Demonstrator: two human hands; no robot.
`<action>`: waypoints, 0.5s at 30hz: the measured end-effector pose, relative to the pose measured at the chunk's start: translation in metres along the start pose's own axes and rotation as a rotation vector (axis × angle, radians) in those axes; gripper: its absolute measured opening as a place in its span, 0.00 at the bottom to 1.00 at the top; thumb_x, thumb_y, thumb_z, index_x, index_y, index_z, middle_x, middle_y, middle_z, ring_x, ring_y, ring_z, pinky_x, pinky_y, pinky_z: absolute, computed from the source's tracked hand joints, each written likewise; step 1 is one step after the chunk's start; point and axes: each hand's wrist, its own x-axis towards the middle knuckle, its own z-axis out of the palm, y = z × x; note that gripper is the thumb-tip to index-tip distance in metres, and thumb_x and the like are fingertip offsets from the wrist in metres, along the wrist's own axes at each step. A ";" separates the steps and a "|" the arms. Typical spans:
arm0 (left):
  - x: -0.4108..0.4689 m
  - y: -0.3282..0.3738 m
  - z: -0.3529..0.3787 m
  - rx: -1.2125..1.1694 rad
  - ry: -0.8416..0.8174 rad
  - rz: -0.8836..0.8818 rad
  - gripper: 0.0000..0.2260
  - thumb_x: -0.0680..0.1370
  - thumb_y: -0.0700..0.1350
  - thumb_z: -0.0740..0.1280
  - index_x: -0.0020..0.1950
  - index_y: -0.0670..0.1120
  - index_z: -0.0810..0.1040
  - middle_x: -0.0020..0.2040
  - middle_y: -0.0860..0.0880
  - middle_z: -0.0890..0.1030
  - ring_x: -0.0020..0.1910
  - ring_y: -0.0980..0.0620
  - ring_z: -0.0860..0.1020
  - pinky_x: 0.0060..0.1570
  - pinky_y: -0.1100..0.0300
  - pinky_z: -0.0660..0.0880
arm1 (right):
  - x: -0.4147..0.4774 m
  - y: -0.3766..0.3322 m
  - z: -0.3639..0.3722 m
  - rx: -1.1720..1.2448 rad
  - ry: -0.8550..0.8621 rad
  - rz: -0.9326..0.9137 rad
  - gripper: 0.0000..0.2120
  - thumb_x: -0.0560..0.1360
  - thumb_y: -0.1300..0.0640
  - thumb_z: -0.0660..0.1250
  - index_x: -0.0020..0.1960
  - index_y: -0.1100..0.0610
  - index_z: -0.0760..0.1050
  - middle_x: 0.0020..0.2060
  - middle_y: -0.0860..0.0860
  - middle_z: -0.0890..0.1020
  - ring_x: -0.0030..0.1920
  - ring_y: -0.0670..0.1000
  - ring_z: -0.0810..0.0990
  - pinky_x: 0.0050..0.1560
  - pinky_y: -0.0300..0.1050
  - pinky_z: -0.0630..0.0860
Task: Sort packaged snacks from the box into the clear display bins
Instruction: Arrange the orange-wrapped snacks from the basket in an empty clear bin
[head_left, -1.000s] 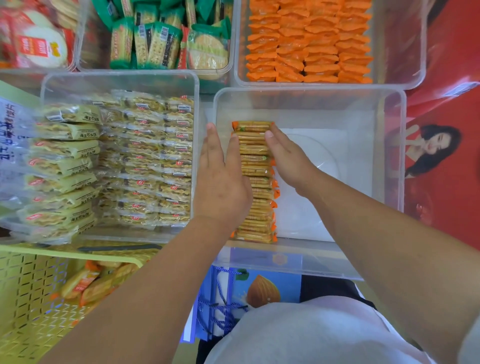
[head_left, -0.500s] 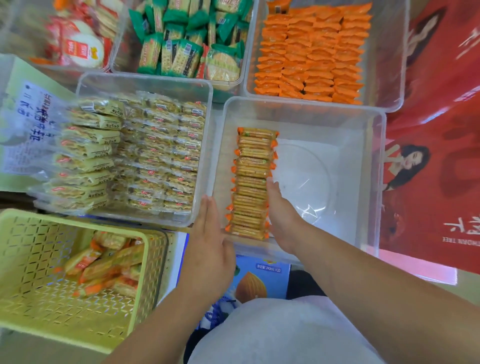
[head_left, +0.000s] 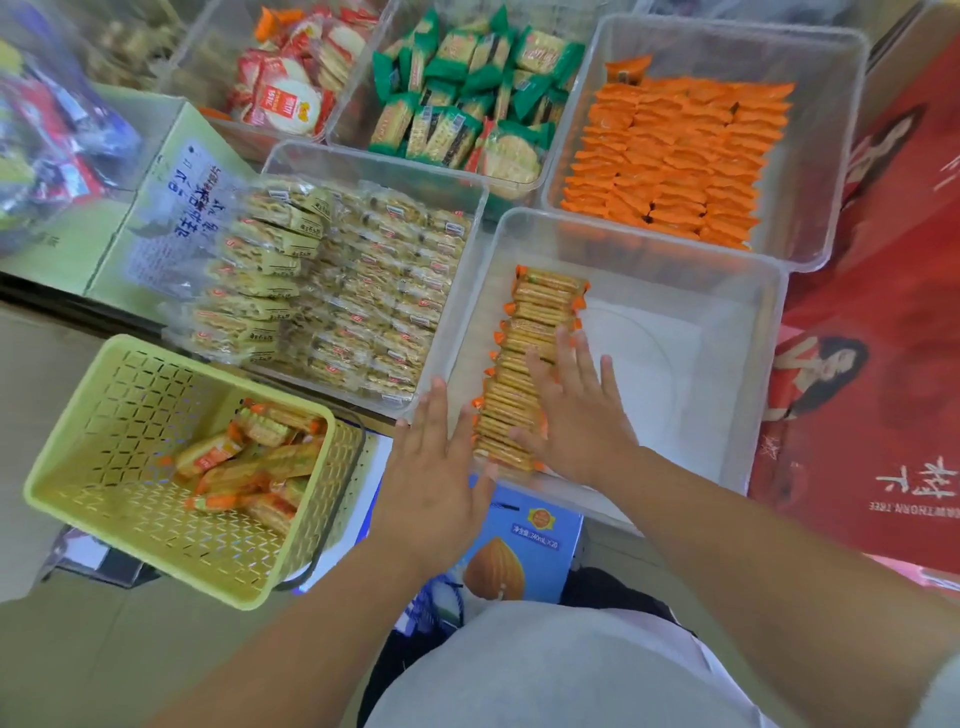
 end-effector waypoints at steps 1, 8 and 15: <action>-0.001 0.001 0.003 0.030 -0.001 -0.007 0.32 0.85 0.60 0.49 0.85 0.47 0.43 0.80 0.43 0.28 0.82 0.45 0.32 0.81 0.44 0.40 | 0.003 0.001 0.003 -0.095 -0.002 -0.102 0.46 0.73 0.25 0.40 0.81 0.50 0.31 0.78 0.57 0.28 0.77 0.60 0.26 0.77 0.64 0.33; 0.002 0.001 0.014 0.097 0.001 -0.025 0.34 0.85 0.62 0.43 0.84 0.45 0.38 0.79 0.43 0.24 0.80 0.44 0.29 0.80 0.46 0.36 | 0.024 -0.009 0.028 -0.267 -0.074 -0.227 0.45 0.75 0.27 0.33 0.79 0.56 0.29 0.77 0.60 0.28 0.77 0.62 0.26 0.76 0.65 0.34; 0.002 -0.002 0.021 0.100 0.007 -0.009 0.36 0.79 0.64 0.32 0.83 0.47 0.35 0.77 0.43 0.22 0.79 0.45 0.25 0.79 0.48 0.31 | 0.029 -0.008 0.030 -0.281 -0.102 -0.221 0.46 0.74 0.26 0.34 0.79 0.55 0.28 0.76 0.60 0.27 0.76 0.62 0.24 0.76 0.65 0.34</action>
